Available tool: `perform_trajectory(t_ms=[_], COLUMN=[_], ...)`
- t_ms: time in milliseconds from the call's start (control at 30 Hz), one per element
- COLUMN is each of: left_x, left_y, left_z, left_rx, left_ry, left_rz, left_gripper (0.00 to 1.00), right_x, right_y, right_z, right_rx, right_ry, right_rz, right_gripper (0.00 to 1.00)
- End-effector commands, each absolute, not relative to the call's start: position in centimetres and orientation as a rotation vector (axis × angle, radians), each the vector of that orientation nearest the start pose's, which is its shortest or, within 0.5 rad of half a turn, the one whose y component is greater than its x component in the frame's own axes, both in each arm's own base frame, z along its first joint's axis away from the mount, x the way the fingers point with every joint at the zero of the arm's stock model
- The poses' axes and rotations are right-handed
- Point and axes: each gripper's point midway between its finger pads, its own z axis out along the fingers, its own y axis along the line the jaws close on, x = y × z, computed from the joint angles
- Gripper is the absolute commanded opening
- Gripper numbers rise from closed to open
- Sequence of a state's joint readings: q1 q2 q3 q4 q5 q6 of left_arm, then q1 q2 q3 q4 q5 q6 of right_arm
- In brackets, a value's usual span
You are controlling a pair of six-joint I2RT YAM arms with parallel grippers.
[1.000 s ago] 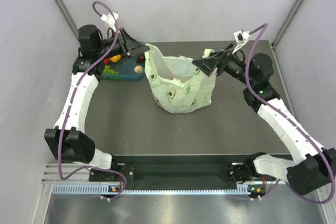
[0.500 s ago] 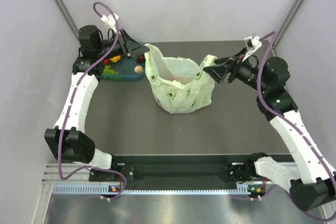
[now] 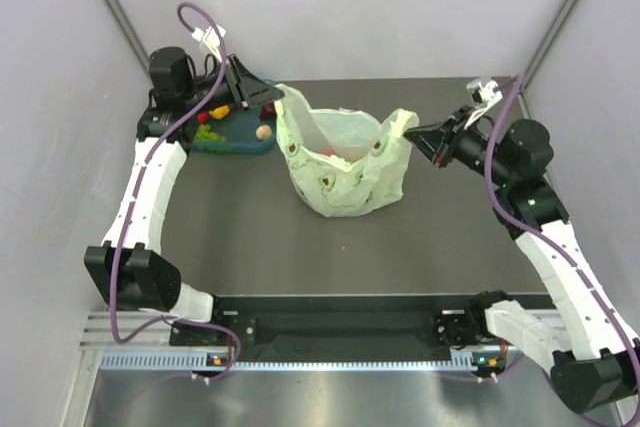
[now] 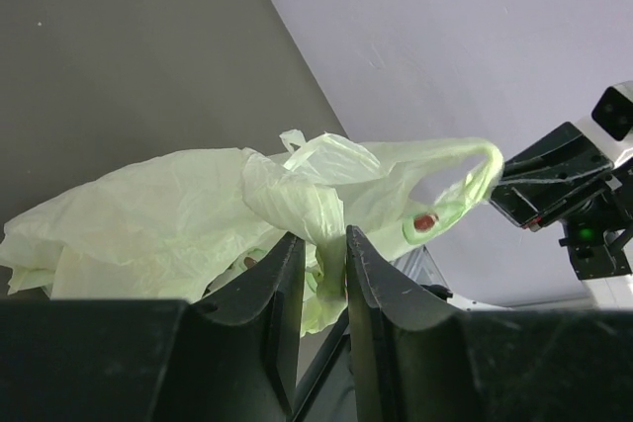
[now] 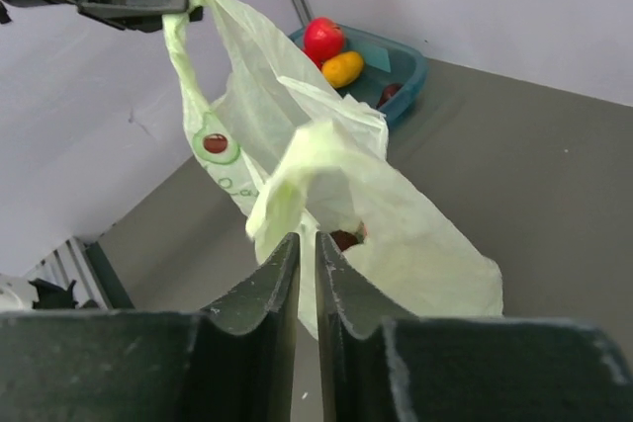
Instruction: Place the fake fruits into the plastic bag and tie a complex knot
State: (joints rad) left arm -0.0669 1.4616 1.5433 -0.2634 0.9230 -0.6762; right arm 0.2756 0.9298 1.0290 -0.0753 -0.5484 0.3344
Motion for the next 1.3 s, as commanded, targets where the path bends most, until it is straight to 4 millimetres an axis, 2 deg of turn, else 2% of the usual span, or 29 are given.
perform_trajectory(t_ms=[0, 100, 200, 367, 467, 633, 800, 967, 1167, 1267], left_x=[36.5, 36.3, 36.3, 36.2, 36.0, 35.9, 35.7, 35.7, 35.4, 35.4], left_y=[-18.0, -18.0, -18.0, -18.0, -18.0, -18.1, -18.2, -18.2, -18.2, -18.2], left_z=[41.9, 42.1, 42.1, 42.3, 42.4, 42.1, 42.1, 41.7, 41.5, 41.3], left_rx=[0.227, 0.231, 0.232, 0.238, 0.240, 0.245, 0.259, 0.271, 0.289, 0.288], left_ry=[1.799, 1.795, 1.798, 1.797, 1.797, 1.806, 1.816, 1.834, 1.846, 1.859], left_rz=[-1.292, -1.289, -1.286, -1.292, -1.295, -1.303, -1.311, -1.303, -1.304, -1.303], left_gripper=[0.28, 0.28, 0.29, 0.28, 0.29, 0.29, 0.28, 0.28, 0.29, 0.29], right_x=[27.6, 27.5, 27.5, 28.0, 28.4, 28.8, 29.4, 29.5, 29.7, 30.4], right_y=[17.7, 17.5, 17.5, 17.7, 18.3, 19.7, 21.2, 22.8, 25.7, 26.5], right_z=[37.9, 37.5, 37.3, 37.6, 37.4, 37.6, 36.8, 36.9, 36.9, 36.6], right_rx=[-0.422, -0.425, -0.432, -0.458, -0.495, -0.555, -0.604, -0.648, -0.723, -0.734], right_ry=[1.522, 1.515, 1.510, 1.465, 1.444, 1.376, 1.352, 1.292, 1.240, 1.212], right_rz=[0.853, 0.850, 0.851, 0.849, 0.868, 0.916, 0.890, 0.890, 0.888, 0.870], right_gripper=[0.10, 0.04, 0.08, 0.02, 0.02, 0.02, 0.03, 0.05, 0.06, 0.06])
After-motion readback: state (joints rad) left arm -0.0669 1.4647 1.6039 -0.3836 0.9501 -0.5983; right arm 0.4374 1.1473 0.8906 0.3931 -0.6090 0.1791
